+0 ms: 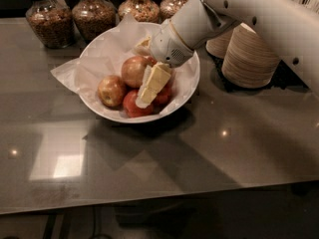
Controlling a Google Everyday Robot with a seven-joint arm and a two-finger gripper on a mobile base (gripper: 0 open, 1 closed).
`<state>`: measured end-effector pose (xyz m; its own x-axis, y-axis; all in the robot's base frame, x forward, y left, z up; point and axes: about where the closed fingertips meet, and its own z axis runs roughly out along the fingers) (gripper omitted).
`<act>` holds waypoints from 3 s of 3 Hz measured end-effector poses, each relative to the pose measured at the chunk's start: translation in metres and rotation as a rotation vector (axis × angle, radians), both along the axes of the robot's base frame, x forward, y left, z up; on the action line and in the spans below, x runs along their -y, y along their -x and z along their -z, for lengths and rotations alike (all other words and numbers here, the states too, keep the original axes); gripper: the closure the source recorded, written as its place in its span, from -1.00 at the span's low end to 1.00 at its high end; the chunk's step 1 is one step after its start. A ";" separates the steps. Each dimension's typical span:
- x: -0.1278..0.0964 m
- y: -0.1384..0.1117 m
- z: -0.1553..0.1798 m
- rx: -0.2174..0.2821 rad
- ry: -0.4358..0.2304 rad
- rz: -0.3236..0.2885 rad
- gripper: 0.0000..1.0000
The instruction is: Pick apple from white bowl
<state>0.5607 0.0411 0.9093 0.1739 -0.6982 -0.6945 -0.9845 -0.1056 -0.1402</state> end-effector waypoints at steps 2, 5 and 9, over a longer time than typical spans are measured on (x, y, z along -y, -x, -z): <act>-0.004 -0.002 0.007 -0.012 0.008 -0.009 0.02; -0.004 -0.002 0.007 -0.012 0.008 -0.009 1.00; -0.001 0.035 -0.071 0.111 -0.276 -0.082 1.00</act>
Offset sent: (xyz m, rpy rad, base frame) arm 0.0016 0.0039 -0.0065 -0.0075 0.0113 0.0080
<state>0.5255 0.0421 0.9802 0.3072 -0.4663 -0.8296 -0.9513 -0.1270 -0.2809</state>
